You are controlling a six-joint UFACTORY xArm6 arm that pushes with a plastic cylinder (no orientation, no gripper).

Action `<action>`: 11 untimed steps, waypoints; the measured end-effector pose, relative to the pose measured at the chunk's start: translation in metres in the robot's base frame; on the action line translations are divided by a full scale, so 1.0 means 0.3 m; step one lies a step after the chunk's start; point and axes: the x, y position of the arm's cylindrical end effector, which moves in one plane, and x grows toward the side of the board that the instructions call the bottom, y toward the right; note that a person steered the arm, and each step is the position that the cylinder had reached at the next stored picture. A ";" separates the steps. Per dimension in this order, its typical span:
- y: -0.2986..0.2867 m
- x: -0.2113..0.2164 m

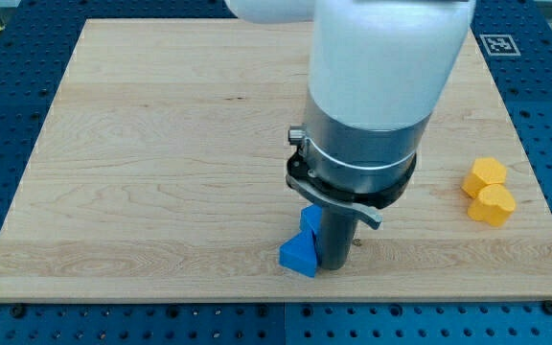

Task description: Separate blue blocks

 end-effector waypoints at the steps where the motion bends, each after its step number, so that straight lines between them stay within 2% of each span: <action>1: 0.002 0.021; 2: 0.105 0.088; 3: 0.086 0.087; 11: -0.266 0.044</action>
